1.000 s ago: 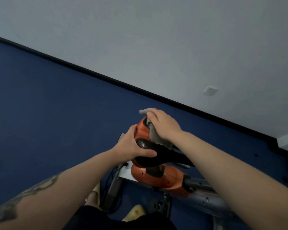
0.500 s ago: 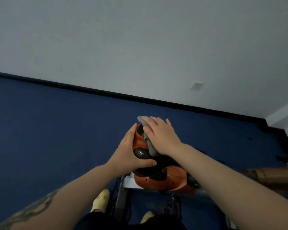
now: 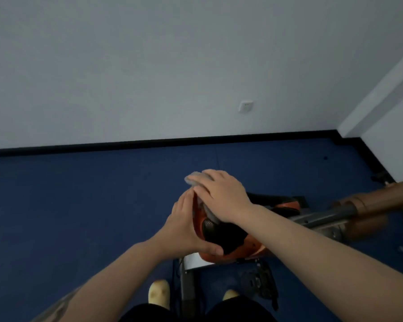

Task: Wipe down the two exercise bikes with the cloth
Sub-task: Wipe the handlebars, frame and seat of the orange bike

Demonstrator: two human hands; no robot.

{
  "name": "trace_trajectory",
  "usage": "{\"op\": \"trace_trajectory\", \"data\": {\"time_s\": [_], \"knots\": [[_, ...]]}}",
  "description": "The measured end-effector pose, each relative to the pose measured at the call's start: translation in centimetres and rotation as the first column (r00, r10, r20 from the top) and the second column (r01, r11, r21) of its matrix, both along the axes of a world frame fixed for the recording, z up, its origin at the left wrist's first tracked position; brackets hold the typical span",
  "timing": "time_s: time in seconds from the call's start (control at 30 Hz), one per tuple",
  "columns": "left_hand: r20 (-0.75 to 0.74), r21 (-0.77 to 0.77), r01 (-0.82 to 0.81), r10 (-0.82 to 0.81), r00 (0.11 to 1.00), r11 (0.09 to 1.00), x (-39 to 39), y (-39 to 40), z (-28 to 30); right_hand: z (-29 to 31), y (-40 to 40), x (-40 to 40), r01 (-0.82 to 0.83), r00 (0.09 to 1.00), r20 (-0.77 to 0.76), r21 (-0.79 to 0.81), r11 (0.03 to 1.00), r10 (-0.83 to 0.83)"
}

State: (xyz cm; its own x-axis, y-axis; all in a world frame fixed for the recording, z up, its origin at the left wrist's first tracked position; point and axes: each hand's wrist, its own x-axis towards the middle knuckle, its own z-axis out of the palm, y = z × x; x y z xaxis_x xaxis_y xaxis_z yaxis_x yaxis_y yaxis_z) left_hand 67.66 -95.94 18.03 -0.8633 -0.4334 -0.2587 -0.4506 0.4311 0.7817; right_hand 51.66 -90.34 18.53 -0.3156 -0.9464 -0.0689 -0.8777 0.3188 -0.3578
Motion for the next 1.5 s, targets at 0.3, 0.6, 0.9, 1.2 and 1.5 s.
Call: {"op": "trace_trajectory", "data": {"time_s": [0.3,0.6,0.9,1.2,1.5], "knots": [[-0.214,-0.089,0.010,-0.029,0.976,0.996,-1.6,-3.0,0.9,-0.5,8.1,-3.4,0.430,0.872,-0.260,0.000,0.903,-0.415],[-0.093,-0.474,0.083,-0.143,0.985,0.876,-8.5,-0.9,0.5,-2.0,8.4,1.8,0.605,0.782,-0.125,-0.079,0.792,-0.610],[-0.059,-0.610,0.095,-0.164,0.985,0.787,-9.0,-1.1,-0.5,-3.1,4.6,2.5,0.968,0.250,0.256,-0.045,0.247,-0.934],[-0.056,-0.600,0.120,-0.191,0.980,0.791,-8.9,-1.4,-0.8,-1.2,3.3,-0.3,0.997,-0.073,0.420,0.034,-0.065,-0.904],[-0.067,-0.600,0.134,-0.216,0.974,0.789,-9.0,-1.5,-1.0,-1.0,3.4,-0.5,0.963,-0.249,0.657,0.089,-0.255,-0.712]]}}
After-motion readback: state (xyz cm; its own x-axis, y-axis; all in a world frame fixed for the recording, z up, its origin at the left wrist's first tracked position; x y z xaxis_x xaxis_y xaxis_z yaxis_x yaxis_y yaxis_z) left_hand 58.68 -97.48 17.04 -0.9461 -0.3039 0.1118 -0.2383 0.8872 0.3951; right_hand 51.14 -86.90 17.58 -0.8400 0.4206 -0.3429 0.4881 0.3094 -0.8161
